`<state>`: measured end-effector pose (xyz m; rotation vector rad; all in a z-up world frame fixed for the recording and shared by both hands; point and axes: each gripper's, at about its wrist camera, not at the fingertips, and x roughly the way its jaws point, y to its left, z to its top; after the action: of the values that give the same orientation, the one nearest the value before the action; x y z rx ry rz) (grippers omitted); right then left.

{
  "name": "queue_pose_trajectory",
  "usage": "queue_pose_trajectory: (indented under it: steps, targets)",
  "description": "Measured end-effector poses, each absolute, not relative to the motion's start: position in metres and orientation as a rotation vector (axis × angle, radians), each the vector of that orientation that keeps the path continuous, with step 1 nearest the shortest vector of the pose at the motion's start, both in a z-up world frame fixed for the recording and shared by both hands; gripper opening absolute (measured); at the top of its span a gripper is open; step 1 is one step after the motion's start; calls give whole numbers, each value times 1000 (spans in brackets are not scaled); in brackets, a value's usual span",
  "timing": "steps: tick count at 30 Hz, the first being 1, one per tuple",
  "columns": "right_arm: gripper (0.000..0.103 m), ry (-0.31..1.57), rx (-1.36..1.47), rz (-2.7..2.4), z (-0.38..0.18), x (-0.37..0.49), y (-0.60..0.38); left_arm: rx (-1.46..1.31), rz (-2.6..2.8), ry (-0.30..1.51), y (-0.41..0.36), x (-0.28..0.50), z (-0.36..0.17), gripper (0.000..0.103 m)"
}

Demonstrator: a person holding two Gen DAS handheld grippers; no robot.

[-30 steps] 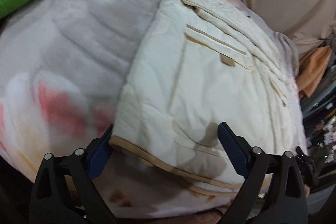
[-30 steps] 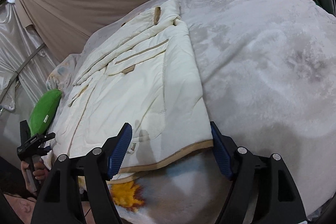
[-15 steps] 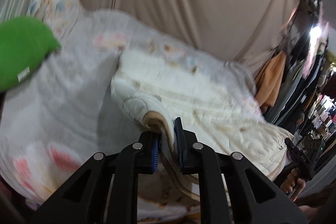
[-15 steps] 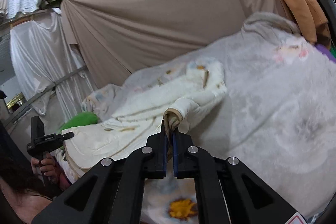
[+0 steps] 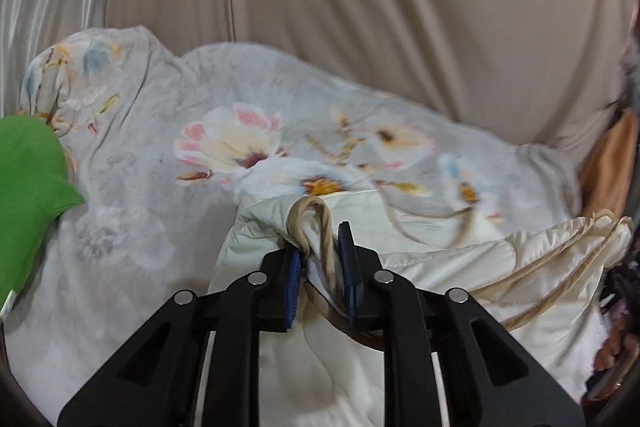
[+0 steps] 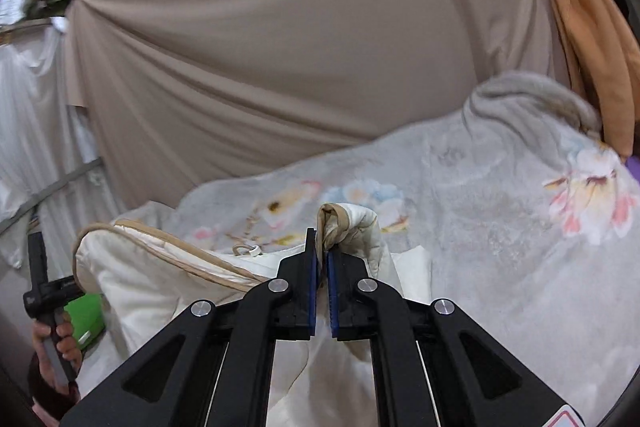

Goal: Fold large clothes

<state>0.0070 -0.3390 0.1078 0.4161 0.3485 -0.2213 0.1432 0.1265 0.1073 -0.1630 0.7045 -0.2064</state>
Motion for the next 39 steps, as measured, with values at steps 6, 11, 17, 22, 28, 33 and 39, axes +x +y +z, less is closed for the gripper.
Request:
queue_pose_trajectory:
  steps: [6, 11, 17, 22, 28, 33, 39]
  targets:
    - [5, 574, 466, -300, 27, 96, -382, -64, -143, 841, 112, 224, 31, 31]
    - [4, 611, 516, -273, 2, 106, -393, 5, -119, 774, 101, 222, 12, 34]
    - [18, 503, 573, -232, 21, 75, -392, -65, -201, 716, 118, 204, 33, 46]
    - [48, 341, 460, -293, 67, 19, -364, -29, -160, 474, 147, 138, 96, 77]
    - [28, 436, 201, -92, 89, 53, -258, 46, -331, 438, 89, 109, 136, 77]
    - [16, 600, -54, 41, 55, 125, -170, 204, -443, 633, -16, 149, 77, 77]
    - [7, 699, -31, -70, 26, 159, -230, 190, -306, 759, -8, 212, 24, 75]
